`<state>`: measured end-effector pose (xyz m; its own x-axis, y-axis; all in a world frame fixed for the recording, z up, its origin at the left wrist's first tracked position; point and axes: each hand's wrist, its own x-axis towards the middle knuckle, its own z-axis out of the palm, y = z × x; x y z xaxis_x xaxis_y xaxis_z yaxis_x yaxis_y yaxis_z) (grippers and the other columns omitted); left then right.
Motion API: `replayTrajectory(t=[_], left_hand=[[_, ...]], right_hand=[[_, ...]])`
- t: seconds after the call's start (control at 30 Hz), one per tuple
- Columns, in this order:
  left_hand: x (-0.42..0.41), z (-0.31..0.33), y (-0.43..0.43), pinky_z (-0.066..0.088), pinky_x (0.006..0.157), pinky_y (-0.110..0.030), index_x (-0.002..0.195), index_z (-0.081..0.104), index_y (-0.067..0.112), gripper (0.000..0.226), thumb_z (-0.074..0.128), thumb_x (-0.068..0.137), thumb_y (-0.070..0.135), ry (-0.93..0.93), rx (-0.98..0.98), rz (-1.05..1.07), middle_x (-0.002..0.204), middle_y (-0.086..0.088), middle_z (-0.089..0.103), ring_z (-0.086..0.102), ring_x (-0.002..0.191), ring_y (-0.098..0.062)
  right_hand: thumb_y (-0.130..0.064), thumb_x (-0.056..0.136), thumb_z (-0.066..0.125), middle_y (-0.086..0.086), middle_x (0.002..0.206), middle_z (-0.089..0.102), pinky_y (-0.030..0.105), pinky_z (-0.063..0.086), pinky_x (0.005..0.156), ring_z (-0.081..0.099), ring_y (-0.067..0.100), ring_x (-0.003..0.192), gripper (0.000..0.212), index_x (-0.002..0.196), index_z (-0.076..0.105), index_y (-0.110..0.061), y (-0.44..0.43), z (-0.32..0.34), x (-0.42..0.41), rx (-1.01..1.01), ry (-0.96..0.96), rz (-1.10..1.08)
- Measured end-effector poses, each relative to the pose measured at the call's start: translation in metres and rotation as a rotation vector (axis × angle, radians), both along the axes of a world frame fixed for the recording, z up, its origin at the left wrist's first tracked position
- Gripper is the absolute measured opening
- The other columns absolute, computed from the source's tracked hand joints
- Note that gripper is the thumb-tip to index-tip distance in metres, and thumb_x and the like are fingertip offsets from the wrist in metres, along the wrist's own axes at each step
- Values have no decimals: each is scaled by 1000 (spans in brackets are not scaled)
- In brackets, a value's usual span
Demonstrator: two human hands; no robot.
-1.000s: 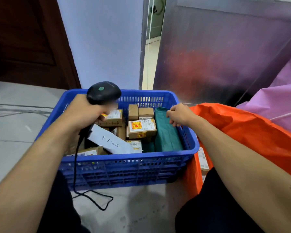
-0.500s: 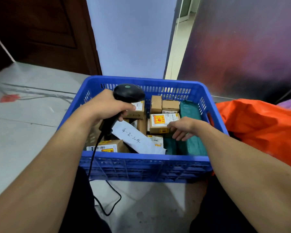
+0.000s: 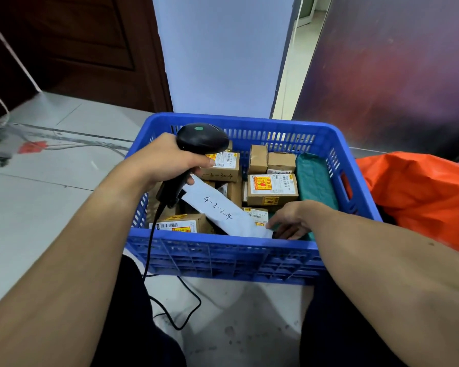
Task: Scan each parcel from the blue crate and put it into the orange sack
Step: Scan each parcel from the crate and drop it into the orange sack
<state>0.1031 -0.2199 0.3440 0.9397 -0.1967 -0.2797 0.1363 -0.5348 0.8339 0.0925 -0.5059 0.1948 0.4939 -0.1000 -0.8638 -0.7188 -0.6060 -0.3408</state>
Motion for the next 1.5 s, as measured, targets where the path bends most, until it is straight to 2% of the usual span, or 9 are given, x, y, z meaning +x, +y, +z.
replayTrajectory(t=[0.17,0.3,0.5,0.73,0.87,1.0,1.27,1.4,1.5], left_hand=[[1,1,1,55,72,-33,104,76,15,21,83,88,27,2,5,0,92,-12,80,69,69,-18],[1,2,-1,56,74,-33,104,76,16,21,83,87,27,-1,12,-10,91,-11,80,70,68,-17],[0,2,-3,57,78,-35,104,76,17,20,83,88,28,-9,18,-6,90,-10,80,70,69,-16],[1,1,-8,56,71,-29,88,74,3,21,81,89,23,5,119,-13,70,-7,71,67,60,-15],[4,-2,-2,60,81,-36,92,75,4,11,78,88,13,-2,85,18,75,-11,75,71,67,-19],[5,-2,1,60,96,-47,87,78,4,6,75,82,6,-76,80,39,78,-10,79,78,78,-25],[-9,8,1,60,89,-55,83,80,8,15,81,71,16,-194,-144,165,80,-16,78,71,64,-18],[-22,12,-5,60,82,-42,92,80,21,16,89,78,20,-268,-210,138,78,-3,79,72,69,-13],[-33,12,-17,57,81,-24,89,79,29,18,89,79,18,-331,-271,90,82,10,80,73,80,-2]], right_hand=[[-12,96,69,10,105,73,39,60,93,72,25,100,29,124,63,-7,-3,-2,2,34,-15,-34],[0,96,63,10,109,76,41,59,96,75,23,97,21,110,69,-15,-6,0,5,61,-91,-21],[-18,95,70,11,127,64,42,57,94,66,27,110,35,129,69,-11,-3,7,0,158,93,-9],[-15,101,58,7,124,72,40,50,107,70,22,110,29,127,71,-14,-11,29,9,205,-38,65],[-11,101,55,6,125,73,37,56,101,73,21,108,29,124,73,-14,-14,62,17,140,-196,152],[-5,98,60,1,99,80,29,60,82,78,18,91,21,110,75,-14,-7,97,18,129,-416,162],[-16,104,58,6,83,76,33,60,76,74,14,69,18,89,68,-12,5,145,-4,178,-933,15],[-20,104,60,8,89,79,28,58,65,77,23,75,15,95,62,-9,1,174,-27,317,-1087,-89],[-17,104,60,0,87,78,26,59,67,75,14,78,13,93,62,-11,-9,177,-43,322,-1132,-113]])
